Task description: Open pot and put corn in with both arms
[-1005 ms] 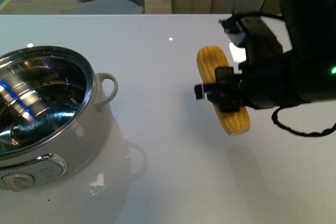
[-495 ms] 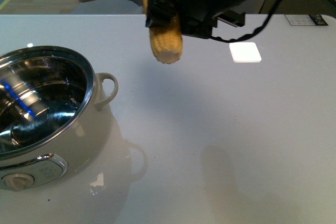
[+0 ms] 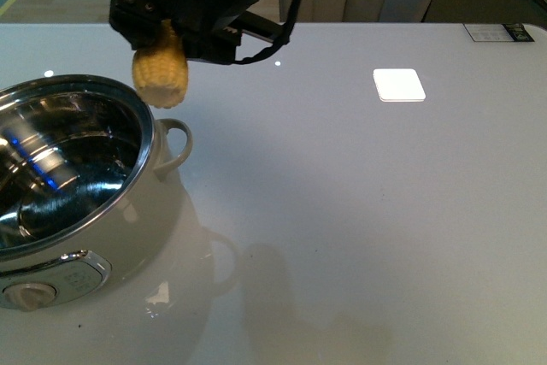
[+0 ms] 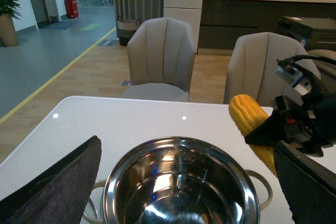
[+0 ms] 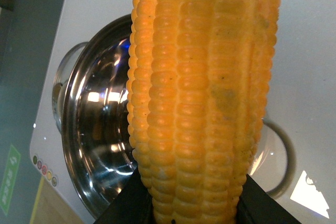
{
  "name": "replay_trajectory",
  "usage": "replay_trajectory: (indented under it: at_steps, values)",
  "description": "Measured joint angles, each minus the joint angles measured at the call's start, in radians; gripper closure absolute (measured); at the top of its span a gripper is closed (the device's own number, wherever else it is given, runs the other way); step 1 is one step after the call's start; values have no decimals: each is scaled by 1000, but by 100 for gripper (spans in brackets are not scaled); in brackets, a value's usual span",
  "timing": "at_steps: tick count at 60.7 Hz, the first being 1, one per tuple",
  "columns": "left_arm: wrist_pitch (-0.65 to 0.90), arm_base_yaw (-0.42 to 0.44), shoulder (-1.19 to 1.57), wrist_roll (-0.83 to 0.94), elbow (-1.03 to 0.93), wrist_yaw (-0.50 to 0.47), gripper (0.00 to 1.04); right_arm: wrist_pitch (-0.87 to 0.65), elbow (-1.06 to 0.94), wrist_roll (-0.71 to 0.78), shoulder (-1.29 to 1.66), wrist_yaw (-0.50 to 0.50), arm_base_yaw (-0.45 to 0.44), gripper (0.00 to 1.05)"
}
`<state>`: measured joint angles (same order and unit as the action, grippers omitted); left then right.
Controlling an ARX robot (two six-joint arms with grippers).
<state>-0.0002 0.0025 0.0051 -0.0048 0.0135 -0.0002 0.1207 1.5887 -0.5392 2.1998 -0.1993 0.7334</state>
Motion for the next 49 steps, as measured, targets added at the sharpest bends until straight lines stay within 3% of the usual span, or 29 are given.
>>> replay_trajectory:
  at_steps: [28, 47, 49]
  values:
    - [0, 0, 0, 0, 0, 0, 7, 94, 266, -128, 179, -53, 50, 84]
    - [0, 0, 0, 0, 0, 0, 7, 89, 277, -209, 213, -76, 52, 84]
    - [0, 0, 0, 0, 0, 0, 7, 86, 272, -210, 213, -78, 51, 78]
